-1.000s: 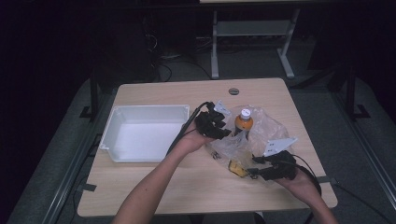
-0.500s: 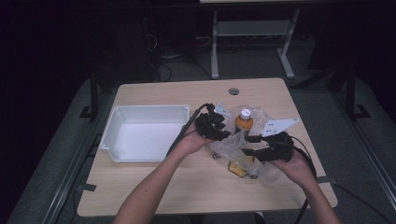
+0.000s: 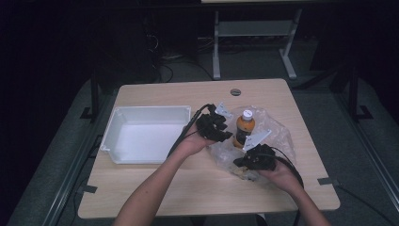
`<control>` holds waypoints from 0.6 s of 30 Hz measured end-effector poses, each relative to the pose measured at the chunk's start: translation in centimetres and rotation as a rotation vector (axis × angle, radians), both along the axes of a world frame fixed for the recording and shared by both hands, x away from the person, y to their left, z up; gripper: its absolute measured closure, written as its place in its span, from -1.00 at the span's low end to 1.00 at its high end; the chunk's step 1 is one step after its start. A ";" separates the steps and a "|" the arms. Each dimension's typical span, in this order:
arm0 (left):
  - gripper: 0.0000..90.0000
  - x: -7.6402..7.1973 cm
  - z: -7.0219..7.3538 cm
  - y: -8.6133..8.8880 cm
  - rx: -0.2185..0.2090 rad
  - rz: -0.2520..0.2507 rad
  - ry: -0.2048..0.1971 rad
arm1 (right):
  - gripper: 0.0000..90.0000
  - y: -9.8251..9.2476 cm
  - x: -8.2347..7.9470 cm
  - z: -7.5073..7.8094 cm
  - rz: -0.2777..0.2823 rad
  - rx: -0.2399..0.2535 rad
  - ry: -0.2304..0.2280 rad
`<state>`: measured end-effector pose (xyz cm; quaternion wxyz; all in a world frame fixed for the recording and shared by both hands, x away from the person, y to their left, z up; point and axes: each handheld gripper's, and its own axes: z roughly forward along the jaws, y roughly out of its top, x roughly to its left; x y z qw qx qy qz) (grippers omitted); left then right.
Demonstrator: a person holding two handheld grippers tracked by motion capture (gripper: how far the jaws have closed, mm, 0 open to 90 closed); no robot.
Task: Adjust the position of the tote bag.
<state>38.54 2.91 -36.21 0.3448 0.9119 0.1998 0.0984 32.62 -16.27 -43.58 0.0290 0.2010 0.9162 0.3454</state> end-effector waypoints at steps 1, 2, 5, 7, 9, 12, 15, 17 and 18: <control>0.34 0.0 0.0 0.0 0.002 -0.003 -0.004 | 1.00 0.0 0.0 -0.4 -0.003 -0.008 0.007; 0.34 0.0 0.0 0.0 0.002 -0.003 -0.006 | 1.00 0.0 -0.1 -0.7 -0.002 -0.011 0.019; 0.34 0.0 -0.1 -0.1 0.000 -0.002 -0.004 | 1.00 0.1 -0.2 -1.6 -0.001 -0.051 0.039; 0.34 0.0 0.0 -0.1 -0.001 -0.004 -0.005 | 1.00 0.0 -0.3 -2.0 0.001 -0.068 0.042; 0.34 0.0 -0.1 -0.1 -0.002 -0.004 -0.005 | 1.00 -0.3 -0.4 -2.3 -0.003 -0.059 0.051; 0.34 -0.1 -0.1 -0.1 0.007 -0.007 -0.003 | 1.00 -0.4 -0.5 -2.3 -0.012 -0.054 0.055; 0.34 -0.2 0.0 -0.1 0.004 -0.008 -0.008 | 0.98 -0.6 -0.7 -2.1 -0.020 -0.045 0.054; 0.34 -0.1 0.1 0.1 0.001 -0.007 -0.005 | 0.90 -0.9 -0.9 -1.6 -0.026 -0.021 0.042; 0.33 -0.1 0.2 0.2 0.000 -0.003 -0.006 | 0.87 -1.1 -1.1 -1.4 -0.030 -0.010 0.037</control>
